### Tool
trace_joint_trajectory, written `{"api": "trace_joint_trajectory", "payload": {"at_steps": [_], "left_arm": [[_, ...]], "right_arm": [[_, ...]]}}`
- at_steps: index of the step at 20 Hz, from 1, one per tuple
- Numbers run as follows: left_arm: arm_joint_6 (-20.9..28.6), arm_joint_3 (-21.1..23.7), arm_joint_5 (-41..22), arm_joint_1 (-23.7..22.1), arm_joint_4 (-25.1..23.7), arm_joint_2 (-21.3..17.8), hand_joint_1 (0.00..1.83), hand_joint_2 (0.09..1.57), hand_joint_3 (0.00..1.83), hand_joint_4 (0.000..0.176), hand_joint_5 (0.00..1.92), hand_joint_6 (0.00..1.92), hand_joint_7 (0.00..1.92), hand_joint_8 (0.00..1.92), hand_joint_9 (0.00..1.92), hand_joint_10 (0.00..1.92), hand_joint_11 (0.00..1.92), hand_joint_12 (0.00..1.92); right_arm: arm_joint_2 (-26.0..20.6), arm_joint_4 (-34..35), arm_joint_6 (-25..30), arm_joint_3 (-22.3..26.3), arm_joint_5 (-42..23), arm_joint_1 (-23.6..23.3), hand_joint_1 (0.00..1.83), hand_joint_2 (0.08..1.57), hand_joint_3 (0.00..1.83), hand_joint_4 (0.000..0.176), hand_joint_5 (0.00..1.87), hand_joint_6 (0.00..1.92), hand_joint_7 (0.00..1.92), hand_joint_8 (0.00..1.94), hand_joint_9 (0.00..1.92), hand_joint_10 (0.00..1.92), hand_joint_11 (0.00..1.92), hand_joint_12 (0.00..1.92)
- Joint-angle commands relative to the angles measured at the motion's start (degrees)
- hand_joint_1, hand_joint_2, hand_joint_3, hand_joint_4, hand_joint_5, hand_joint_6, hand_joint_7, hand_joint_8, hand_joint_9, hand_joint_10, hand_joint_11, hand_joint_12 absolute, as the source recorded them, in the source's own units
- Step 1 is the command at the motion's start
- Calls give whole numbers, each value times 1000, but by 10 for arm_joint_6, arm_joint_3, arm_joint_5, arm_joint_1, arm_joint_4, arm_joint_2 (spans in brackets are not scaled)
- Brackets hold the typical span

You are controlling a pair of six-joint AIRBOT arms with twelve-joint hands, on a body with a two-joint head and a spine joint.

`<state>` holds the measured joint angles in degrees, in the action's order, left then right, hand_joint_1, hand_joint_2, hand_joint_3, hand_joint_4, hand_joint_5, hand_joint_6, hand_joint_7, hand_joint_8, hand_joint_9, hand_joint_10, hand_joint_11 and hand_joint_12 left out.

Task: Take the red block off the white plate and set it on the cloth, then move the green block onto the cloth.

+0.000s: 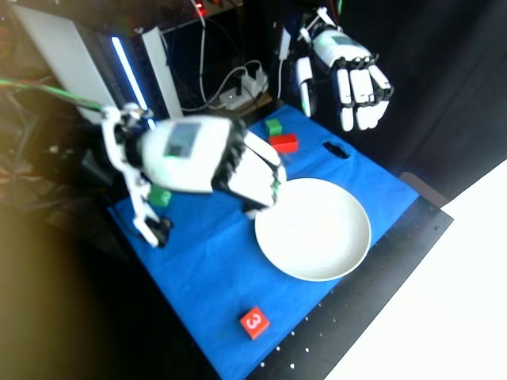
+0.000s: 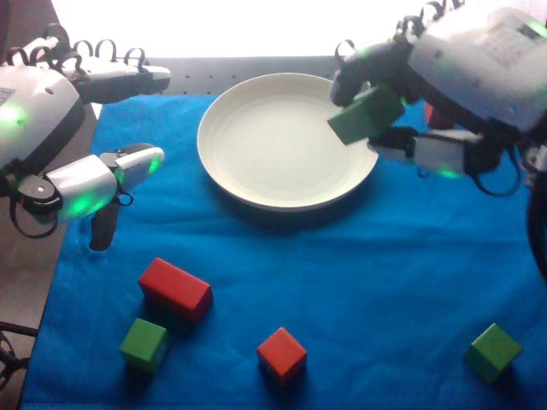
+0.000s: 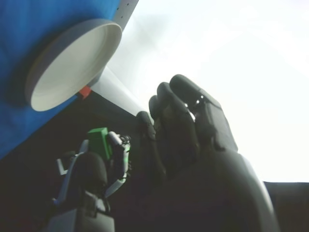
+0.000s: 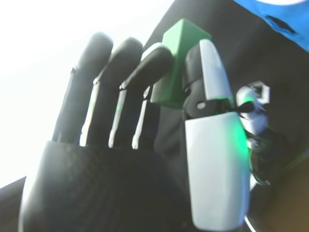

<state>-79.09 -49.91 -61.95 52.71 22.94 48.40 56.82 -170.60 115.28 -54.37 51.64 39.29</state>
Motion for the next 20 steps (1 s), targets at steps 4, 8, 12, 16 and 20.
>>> {"api": "trace_joint_trajectory", "payload": {"at_steps": [4, 8, 12, 16, 20], "left_arm": [[0, 3, -76, 2, -10, -5, 542, 1238, 0, 66, 555, 2, 537, 5, 520, 9, 24, 1253], [0, 5, -81, 6, -9, -5, 520, 1242, 2, 110, 539, 0, 498, 1, 479, 0, 0, 1233], [0, 7, -83, 10, -9, -5, 467, 1249, 1, 111, 518, 0, 478, 2, 474, 4, 0, 1221], [0, 8, -84, 10, -9, -4, 489, 1263, 3, 85, 509, 4, 452, 0, 431, 3, 0, 1130], [0, 9, -85, 10, -9, -4, 542, 1253, 0, 107, 492, 3, 445, 3, 409, 4, 0, 1024]], "right_arm": [[-43, -20, -1, 41, 152, 40, 1270, 1112, 0, 0, 1053, 646, 990, 1294, 977, 1670, 829, 1921], [-58, -20, 3, 64, 174, 80, 1293, 1077, 0, 0, 1174, 485, 1092, 1100, 1054, 1572, 931, 1921], [-57, -20, 32, 68, 174, 117, 1282, 1129, 0, 0, 1053, 770, 1146, 944, 959, 1449, 782, 1839], [-50, 5, 32, 70, 173, 152, 1272, 1130, 0, 0, 1103, 715, 1086, 1018, 972, 1388, 826, 1787], [-39, 28, 32, 68, 162, 175, 1267, 1075, 0, 0, 1132, 756, 1143, 807, 957, 1172, 646, 1680]]}}
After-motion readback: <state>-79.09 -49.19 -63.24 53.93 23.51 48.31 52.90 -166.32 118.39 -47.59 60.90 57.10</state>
